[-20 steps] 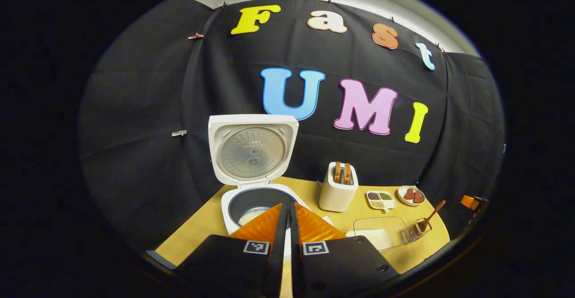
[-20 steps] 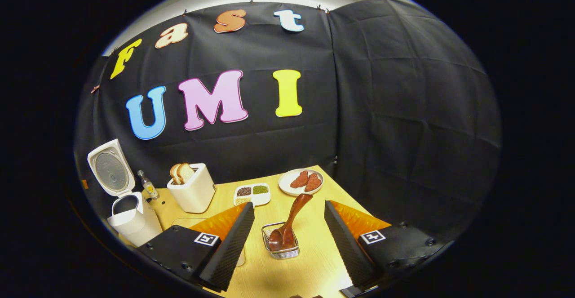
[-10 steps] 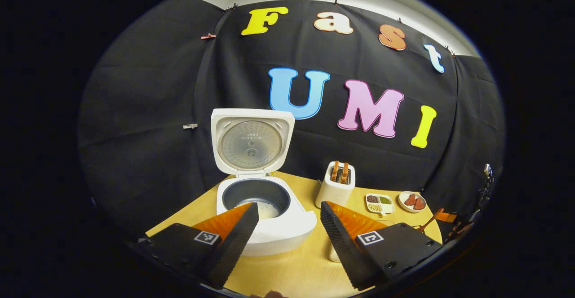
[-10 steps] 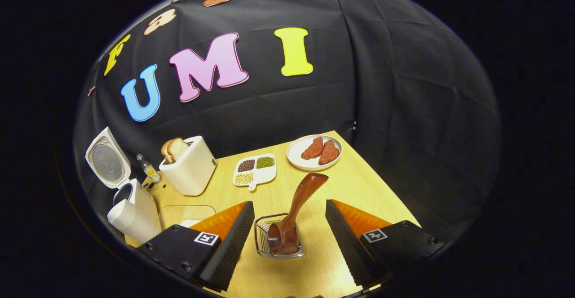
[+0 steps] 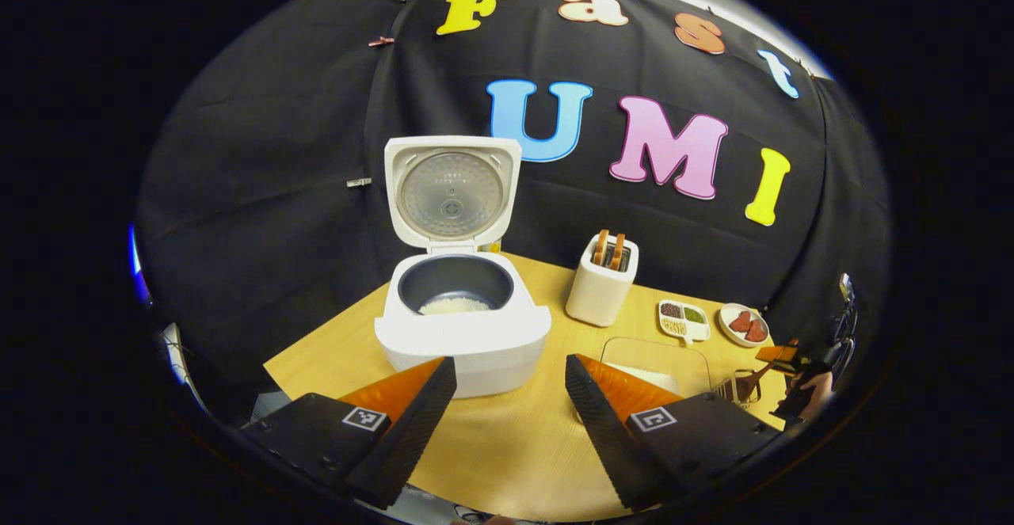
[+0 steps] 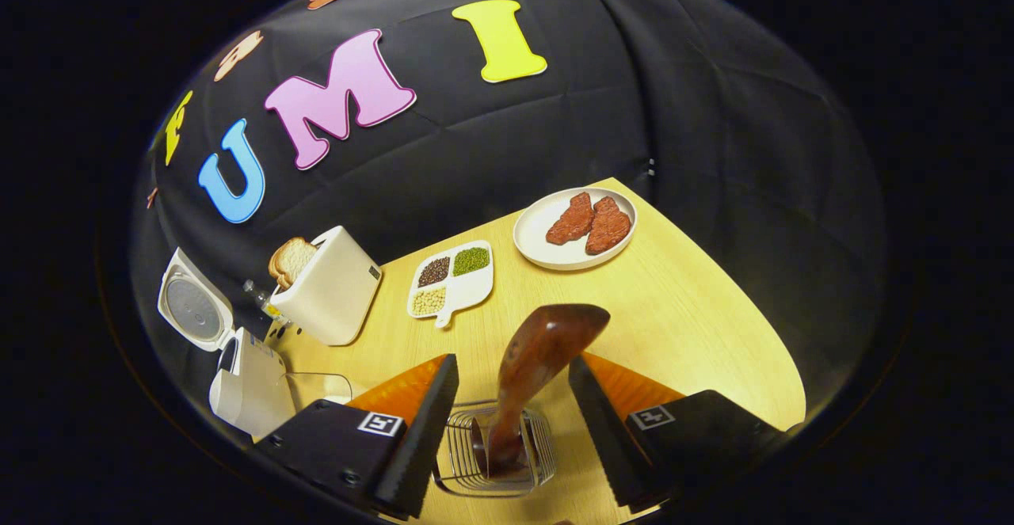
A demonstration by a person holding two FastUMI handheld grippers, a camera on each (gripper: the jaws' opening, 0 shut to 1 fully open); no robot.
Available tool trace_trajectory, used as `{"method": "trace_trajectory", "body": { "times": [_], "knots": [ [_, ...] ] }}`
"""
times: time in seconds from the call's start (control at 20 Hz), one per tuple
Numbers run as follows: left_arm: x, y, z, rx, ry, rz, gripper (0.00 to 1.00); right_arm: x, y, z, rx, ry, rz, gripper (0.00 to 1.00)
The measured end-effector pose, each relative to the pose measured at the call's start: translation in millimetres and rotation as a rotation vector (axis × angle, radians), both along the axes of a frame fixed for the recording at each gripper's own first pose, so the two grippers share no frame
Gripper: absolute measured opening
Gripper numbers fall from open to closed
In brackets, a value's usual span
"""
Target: Close the left gripper, press the button to open the rice cooker; take a wooden spoon from the chopstick holder with the right hand, scoop a spoonful of rice and pour it into the rice cooker, then put the wooden spoon back into the chopstick holder.
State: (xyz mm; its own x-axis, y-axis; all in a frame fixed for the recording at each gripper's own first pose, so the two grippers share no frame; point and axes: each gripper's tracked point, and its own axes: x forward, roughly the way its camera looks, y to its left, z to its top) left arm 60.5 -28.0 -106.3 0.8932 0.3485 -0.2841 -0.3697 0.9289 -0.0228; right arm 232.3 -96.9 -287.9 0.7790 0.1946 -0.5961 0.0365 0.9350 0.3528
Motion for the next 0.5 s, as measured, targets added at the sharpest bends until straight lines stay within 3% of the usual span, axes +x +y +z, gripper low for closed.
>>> {"method": "trace_trajectory", "body": {
  "times": [0.05,0.2,0.25,0.3,0.5],
  "knots": [
    [-2.9,-3.3,-7.5,0.003,0.019,0.003,0.96,1.1,1.4,-4.0,0.031,0.021,-0.004,0.85],
    [-4.9,-14.0,-19.9,0.008,0.048,0.000,0.96,6.2,2.0,-12.3,0.113,0.079,-0.045,0.37],
    [-3.8,-19.7,-22.3,-0.011,0.053,-0.010,0.96,6.0,3.6,-11.9,0.134,0.095,-0.060,0.37],
    [-2.8,-23.2,-23.9,-0.028,0.050,-0.016,0.96,4.1,8.3,-11.9,0.144,0.099,-0.052,0.19],
    [0.4,-27.0,-20.8,-0.033,0.025,-0.032,0.96,-7.2,7.3,10.8,0.072,0.031,0.006,0.15]
  ]
}}
